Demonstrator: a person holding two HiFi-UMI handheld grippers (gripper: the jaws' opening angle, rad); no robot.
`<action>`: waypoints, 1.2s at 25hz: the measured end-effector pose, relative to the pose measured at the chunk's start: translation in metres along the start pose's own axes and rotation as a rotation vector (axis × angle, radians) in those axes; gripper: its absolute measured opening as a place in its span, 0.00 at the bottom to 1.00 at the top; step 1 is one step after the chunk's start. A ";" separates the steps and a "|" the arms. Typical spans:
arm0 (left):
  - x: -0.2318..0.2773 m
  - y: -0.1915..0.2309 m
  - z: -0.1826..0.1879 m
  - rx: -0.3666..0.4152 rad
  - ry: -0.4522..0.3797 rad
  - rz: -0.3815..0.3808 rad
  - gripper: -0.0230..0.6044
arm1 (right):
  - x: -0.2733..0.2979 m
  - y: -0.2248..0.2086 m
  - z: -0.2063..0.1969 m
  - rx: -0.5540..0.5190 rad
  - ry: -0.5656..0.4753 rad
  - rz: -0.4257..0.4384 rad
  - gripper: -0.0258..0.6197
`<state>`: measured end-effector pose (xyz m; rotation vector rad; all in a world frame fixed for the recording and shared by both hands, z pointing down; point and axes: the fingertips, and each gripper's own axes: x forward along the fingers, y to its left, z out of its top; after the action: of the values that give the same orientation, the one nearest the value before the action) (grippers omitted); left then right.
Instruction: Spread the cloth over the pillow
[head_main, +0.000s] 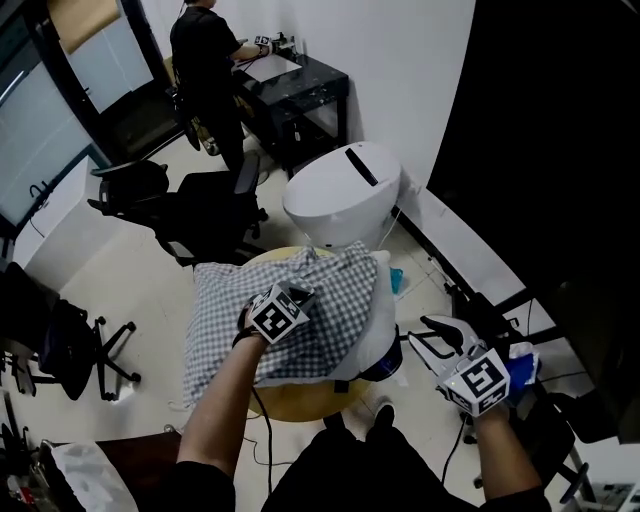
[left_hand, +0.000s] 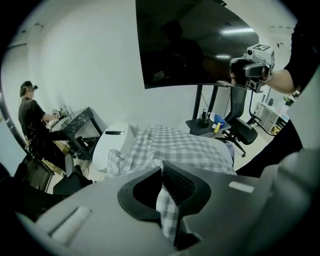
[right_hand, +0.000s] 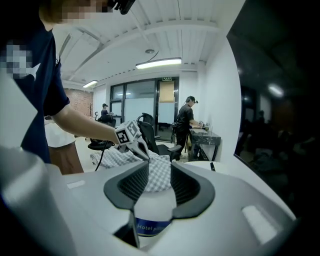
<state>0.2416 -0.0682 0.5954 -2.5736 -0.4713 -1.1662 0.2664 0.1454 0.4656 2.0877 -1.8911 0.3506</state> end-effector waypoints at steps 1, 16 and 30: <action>-0.007 -0.004 0.009 0.024 -0.018 0.017 0.04 | -0.001 -0.004 -0.004 0.003 0.001 0.005 0.27; -0.062 -0.186 0.128 0.223 -0.264 0.007 0.04 | 0.055 -0.082 -0.054 0.106 0.057 0.211 0.27; -0.057 -0.219 0.104 0.158 -0.300 -0.027 0.04 | 0.181 -0.132 -0.134 -0.453 0.469 0.176 0.39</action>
<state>0.1881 0.1600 0.5104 -2.6163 -0.6373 -0.7184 0.4190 0.0411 0.6498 1.4062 -1.6759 0.3696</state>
